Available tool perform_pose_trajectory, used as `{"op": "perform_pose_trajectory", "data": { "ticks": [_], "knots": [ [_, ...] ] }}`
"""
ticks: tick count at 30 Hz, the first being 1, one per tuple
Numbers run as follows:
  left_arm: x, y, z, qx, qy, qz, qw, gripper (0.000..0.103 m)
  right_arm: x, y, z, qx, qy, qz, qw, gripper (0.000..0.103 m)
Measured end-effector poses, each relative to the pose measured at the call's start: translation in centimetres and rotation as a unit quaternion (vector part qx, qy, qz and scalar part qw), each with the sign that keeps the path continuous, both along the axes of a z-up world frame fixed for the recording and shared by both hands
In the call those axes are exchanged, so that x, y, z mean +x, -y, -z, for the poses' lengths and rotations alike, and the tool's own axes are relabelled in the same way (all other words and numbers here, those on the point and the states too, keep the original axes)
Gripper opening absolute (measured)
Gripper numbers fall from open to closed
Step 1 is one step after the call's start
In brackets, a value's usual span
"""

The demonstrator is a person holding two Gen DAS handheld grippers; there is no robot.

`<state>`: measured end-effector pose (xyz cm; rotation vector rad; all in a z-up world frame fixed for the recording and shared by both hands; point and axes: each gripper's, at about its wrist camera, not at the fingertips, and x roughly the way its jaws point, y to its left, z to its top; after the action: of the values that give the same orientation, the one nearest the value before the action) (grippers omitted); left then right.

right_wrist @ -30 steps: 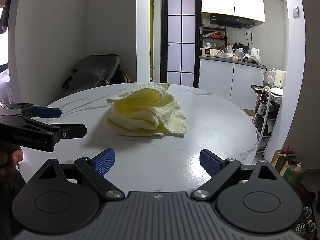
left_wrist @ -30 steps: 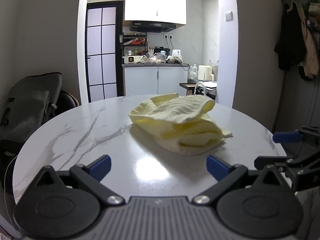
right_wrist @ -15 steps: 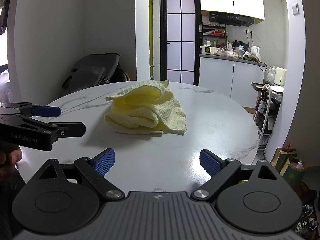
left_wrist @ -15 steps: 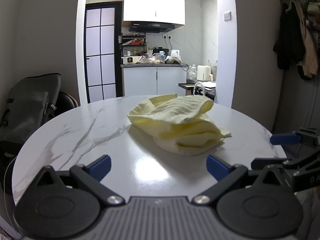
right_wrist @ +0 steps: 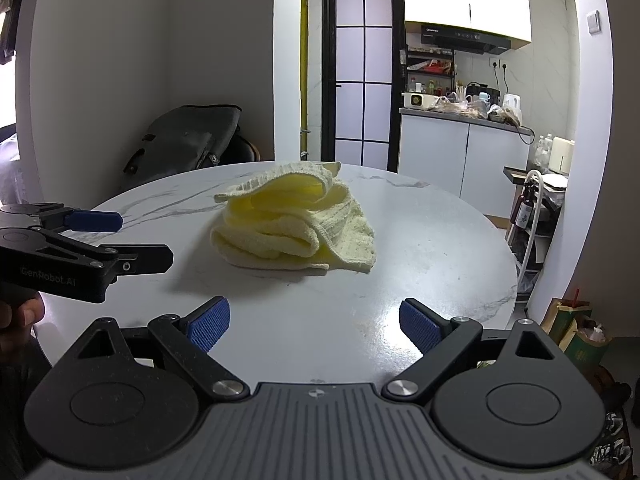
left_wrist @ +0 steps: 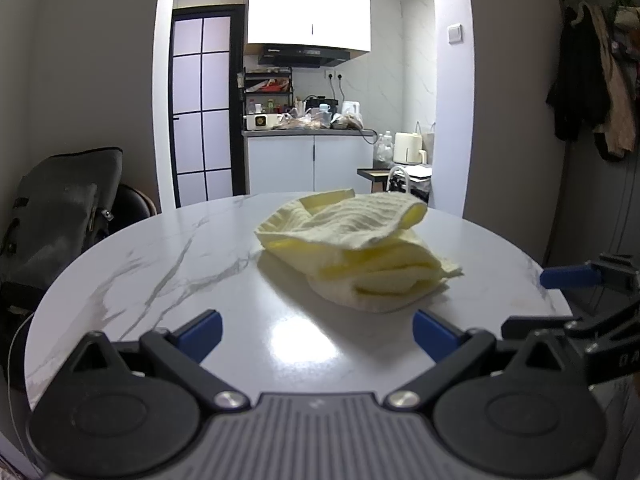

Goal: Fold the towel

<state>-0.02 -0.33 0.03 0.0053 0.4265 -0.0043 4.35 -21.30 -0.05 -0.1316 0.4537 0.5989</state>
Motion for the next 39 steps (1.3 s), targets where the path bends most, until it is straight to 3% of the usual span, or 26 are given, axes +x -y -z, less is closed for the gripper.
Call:
{"op": "perform_pose_trajectory", "data": {
  "ticks": [28, 39],
  "knots": [
    [0.2, 0.4, 0.3, 0.0, 0.003, -0.006, 1.0, 0.103, 0.0, 0.4, 0.1, -0.005, -0.003, -0.011, 1.0, 0.095],
    [0.5, 0.8, -0.9, 0.006, -0.003, -0.022, 0.9997, 0.103, 0.4, 0.8, -0.5, 0.022, -0.012, -0.029, 0.999, 0.095]
  ]
}}
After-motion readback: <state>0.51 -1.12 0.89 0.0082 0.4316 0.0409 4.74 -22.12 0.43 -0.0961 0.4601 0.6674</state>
